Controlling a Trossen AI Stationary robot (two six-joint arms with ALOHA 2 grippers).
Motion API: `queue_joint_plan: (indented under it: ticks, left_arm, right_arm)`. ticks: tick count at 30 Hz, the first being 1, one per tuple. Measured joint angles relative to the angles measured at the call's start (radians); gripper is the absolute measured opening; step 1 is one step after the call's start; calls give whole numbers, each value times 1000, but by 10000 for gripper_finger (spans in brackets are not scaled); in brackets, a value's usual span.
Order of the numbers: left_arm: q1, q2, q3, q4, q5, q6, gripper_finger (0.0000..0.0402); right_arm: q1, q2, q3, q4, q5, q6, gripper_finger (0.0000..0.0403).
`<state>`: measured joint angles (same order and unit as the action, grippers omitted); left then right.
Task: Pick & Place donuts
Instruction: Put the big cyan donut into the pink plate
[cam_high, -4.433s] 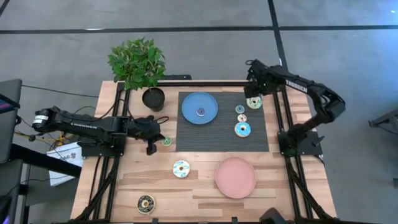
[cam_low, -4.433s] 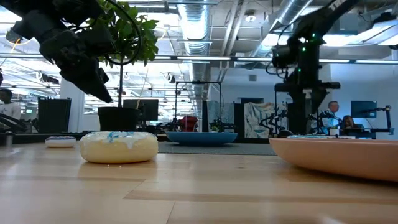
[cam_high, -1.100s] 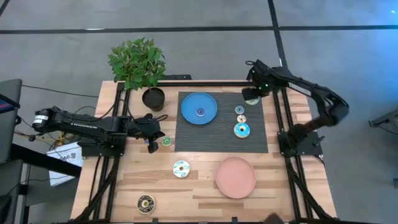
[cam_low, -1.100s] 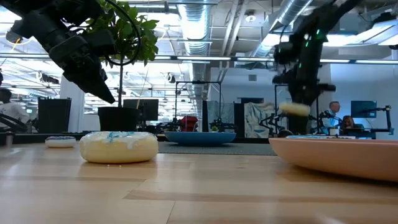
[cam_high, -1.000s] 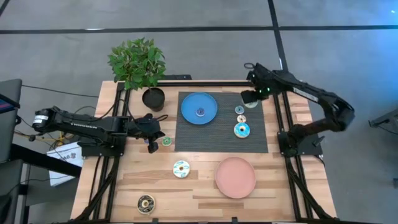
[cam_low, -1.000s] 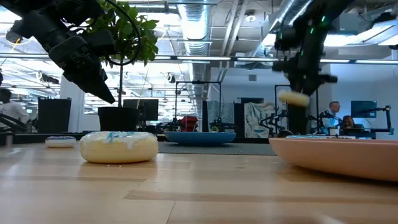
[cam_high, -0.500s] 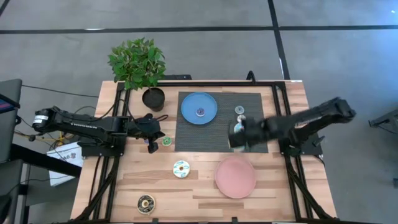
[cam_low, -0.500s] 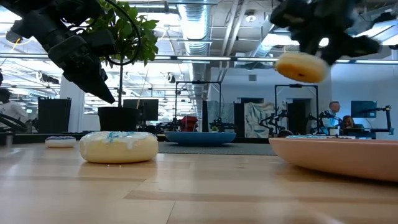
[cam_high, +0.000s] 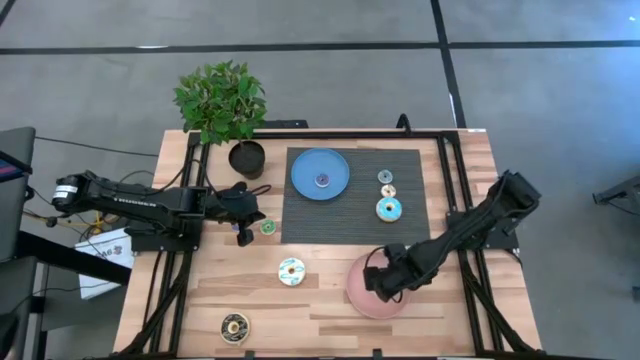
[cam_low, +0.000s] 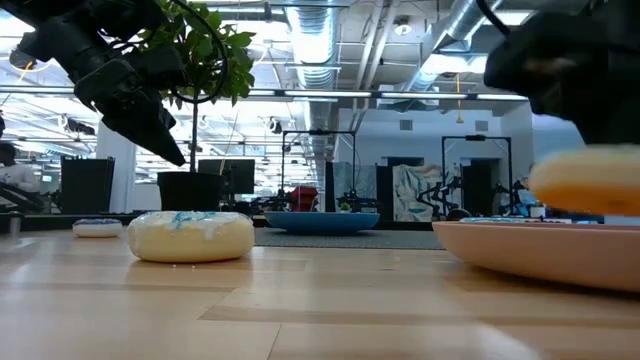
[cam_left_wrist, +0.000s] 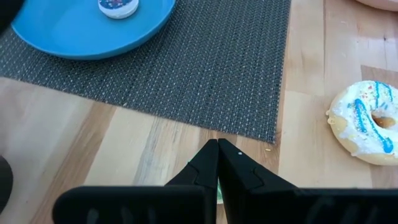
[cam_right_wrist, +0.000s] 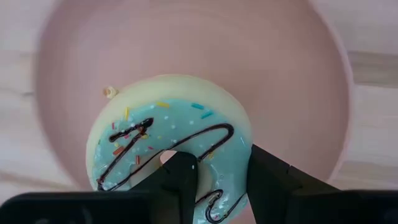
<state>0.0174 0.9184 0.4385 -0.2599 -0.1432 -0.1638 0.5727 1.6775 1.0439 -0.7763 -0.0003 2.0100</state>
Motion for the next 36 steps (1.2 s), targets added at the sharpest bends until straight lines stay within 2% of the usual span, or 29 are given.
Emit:
queue_joint_plan:
  ticks: [7,22,36]
  left_arm:
    - [0,0,0,9,0,-7,0]
    - [0,0,0,8,0,-27,0]
    - [0,0,0,8,-21,-28,0]
  right_arm:
    - [3,44,-1,-76,-76,9,108]
    - [-6,44,0,-124,-87,-19,110]
    - [-7,43,8,-125,-107,-19,194]
